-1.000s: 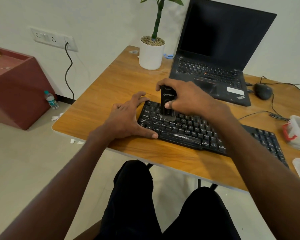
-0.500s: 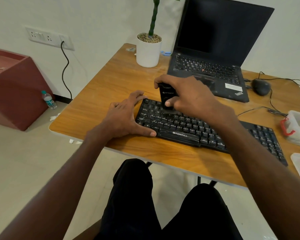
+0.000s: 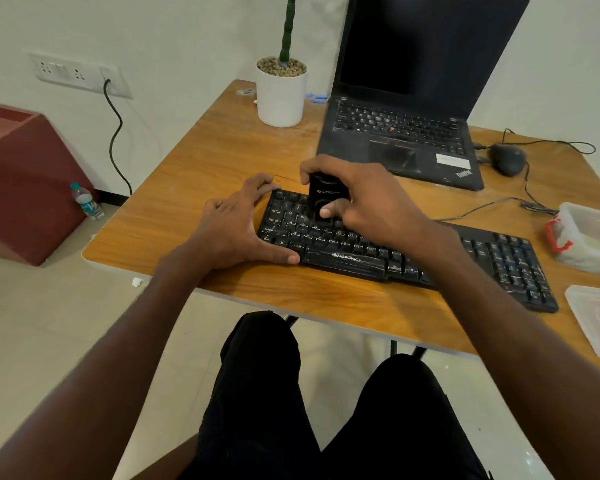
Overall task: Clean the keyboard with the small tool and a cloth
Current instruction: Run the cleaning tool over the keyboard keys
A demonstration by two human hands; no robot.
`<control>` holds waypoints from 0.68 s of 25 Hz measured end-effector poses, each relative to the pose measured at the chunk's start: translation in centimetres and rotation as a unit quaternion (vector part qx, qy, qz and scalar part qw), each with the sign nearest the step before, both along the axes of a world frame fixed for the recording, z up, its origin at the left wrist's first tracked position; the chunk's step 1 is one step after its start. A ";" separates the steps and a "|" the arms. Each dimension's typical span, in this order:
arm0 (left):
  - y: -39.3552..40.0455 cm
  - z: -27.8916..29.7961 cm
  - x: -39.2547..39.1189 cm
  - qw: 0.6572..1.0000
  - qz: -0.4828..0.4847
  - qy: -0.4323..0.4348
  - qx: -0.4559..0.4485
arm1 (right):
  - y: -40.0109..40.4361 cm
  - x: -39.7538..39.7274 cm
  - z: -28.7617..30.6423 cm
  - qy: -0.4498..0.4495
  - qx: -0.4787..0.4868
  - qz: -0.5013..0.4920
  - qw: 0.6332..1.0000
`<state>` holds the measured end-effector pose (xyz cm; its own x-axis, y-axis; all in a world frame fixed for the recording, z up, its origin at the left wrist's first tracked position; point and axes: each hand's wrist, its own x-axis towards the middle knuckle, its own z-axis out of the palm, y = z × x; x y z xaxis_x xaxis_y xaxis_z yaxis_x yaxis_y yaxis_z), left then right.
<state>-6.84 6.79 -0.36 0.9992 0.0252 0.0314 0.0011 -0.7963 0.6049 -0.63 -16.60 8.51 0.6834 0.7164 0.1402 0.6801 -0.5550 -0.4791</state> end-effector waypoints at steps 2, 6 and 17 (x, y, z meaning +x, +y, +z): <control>0.0 0.0 0.0 1.000 -0.001 -0.001 0.000 | -1.0 0.8 1.0 -0.014 -0.077 -0.008 0.997; 0.0 0.0 -0.1 1.000 -0.002 -0.004 0.002 | -0.4 1.1 2.0 -0.087 -0.122 -0.021 0.989; -0.1 0.1 -0.2 1.000 0.004 0.000 -0.011 | 1.3 1.1 1.1 -0.056 -0.141 0.031 0.988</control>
<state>-7.08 6.65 -0.26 0.9990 0.0333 0.0299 0.0074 -0.7822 0.6230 0.47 -15.29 9.63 0.6277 0.7785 0.0012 0.7577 -0.6106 -0.2301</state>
